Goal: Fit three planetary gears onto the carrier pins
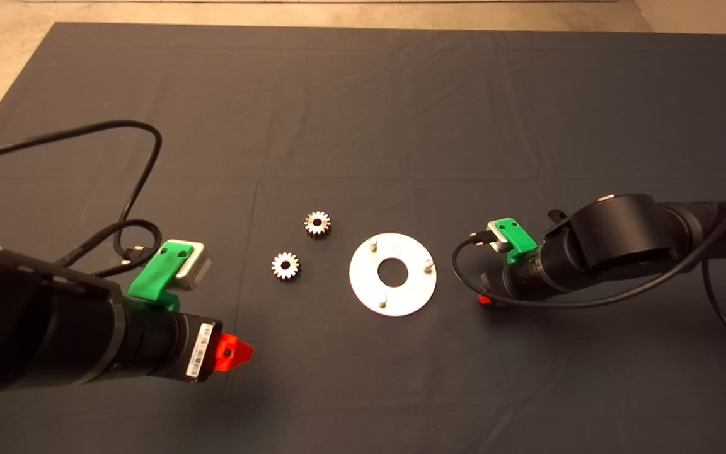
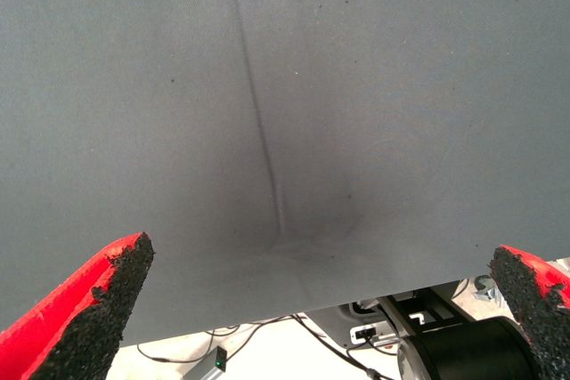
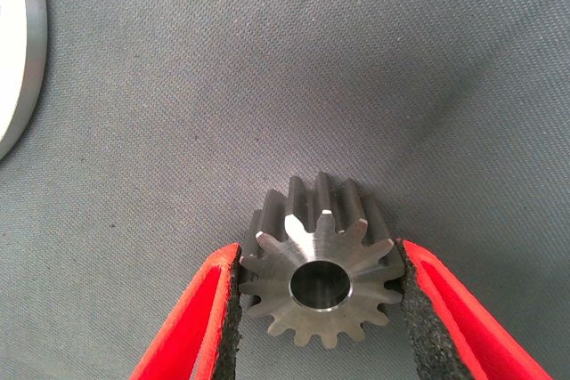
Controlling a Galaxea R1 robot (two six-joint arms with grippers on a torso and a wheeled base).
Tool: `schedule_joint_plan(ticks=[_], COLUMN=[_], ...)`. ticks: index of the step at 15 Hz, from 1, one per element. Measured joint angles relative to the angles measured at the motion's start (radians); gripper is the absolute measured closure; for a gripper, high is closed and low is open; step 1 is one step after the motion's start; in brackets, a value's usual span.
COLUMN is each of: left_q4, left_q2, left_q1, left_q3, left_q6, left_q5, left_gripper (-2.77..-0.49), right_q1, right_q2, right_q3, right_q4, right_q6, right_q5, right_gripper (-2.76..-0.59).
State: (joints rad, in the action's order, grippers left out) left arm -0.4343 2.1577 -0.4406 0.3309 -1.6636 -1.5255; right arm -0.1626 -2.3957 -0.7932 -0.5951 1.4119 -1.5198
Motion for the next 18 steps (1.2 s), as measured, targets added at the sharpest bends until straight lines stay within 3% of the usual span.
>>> schedule_joint_plan(ticks=[9, 11, 15, 18], left_q4=[0.0, 0.0, 0.0, 0.0], left_q2=[-0.002, -0.002, -0.002, -0.002], left_q1=[0.0, 0.0, 0.0, 0.0], left_q3=[0.0, 0.0, 0.0, 0.0], left_q6=[0.0, 0.0, 0.0, 0.0], left_q5=[0.0, 0.0, 0.0, 0.0], left_gripper=[-2.75, -2.75, -2.75, -2.75], right_q1=[0.0, -0.022, -0.112, -0.121], right_q2=[0.002, 0.002, -0.001, -0.01], right_q3=[0.005, 0.005, 0.009, 0.013], right_q4=[-0.001, 0.001, 0.012, 0.026], right_q6=[-0.001, -0.001, 0.0, 0.0], right_q5=[0.0, -0.011, -0.011, -0.015], right_gripper=[-1.04, -1.04, -1.03, -1.03])
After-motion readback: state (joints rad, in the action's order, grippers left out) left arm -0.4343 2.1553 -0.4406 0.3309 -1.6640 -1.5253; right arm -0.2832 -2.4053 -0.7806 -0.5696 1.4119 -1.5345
